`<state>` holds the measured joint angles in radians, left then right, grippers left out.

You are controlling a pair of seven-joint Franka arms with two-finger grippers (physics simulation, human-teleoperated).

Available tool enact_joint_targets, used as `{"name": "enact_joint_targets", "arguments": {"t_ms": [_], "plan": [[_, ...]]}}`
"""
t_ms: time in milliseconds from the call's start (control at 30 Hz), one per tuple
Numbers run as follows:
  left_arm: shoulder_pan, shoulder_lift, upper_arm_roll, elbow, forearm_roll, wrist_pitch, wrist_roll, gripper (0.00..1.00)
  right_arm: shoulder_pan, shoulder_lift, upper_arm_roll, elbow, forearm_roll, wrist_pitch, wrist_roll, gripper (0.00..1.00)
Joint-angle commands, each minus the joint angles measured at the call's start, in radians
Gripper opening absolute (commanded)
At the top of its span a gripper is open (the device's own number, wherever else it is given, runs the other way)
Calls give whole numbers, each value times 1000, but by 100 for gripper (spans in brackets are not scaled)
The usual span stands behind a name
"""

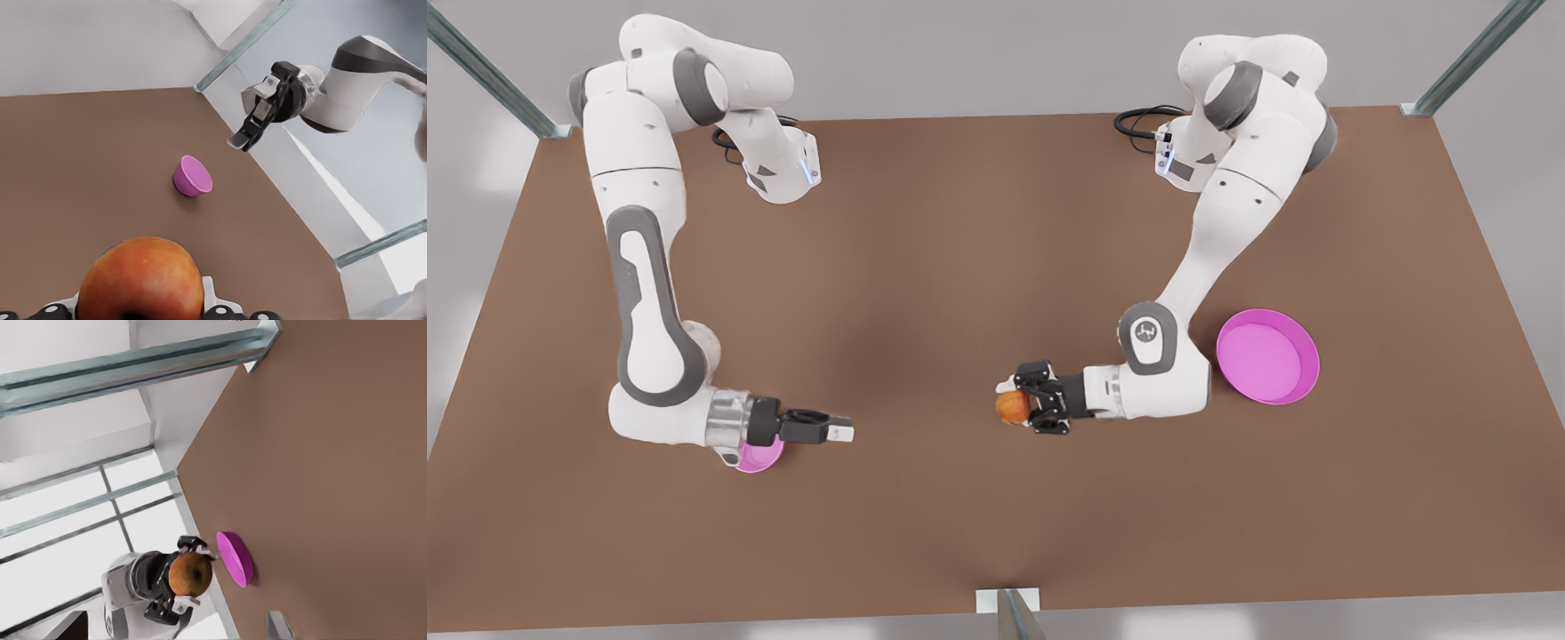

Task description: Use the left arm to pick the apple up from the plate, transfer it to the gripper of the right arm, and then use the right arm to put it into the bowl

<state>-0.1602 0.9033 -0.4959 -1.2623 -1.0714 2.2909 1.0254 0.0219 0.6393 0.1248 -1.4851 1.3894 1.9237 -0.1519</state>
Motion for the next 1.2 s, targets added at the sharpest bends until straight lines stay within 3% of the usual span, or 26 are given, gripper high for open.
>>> {"name": "enact_joint_targets", "arguments": {"t_ms": [0,167,333,600,900,1167], "plan": [[-21,88,-68,67,-59,62,969,65,10,22,10,8,223,66,-713,100],[-58,131,-101,90,-142,157,1110,65,15,22,52,8,221,57,-845,100],[-73,143,-104,92,-185,188,1144,65,0,51,52,-76,91,-127,-897,100],[-87,144,-108,92,-226,203,1164,65,56,71,52,-77,65,-104,-894,100],[-114,157,-108,93,-252,229,1164,65,130,120,53,-63,336,-15,-891,100],[-122,158,-110,100,-252,243,1164,65,131,128,50,-64,330,-18,-902,100]]}}
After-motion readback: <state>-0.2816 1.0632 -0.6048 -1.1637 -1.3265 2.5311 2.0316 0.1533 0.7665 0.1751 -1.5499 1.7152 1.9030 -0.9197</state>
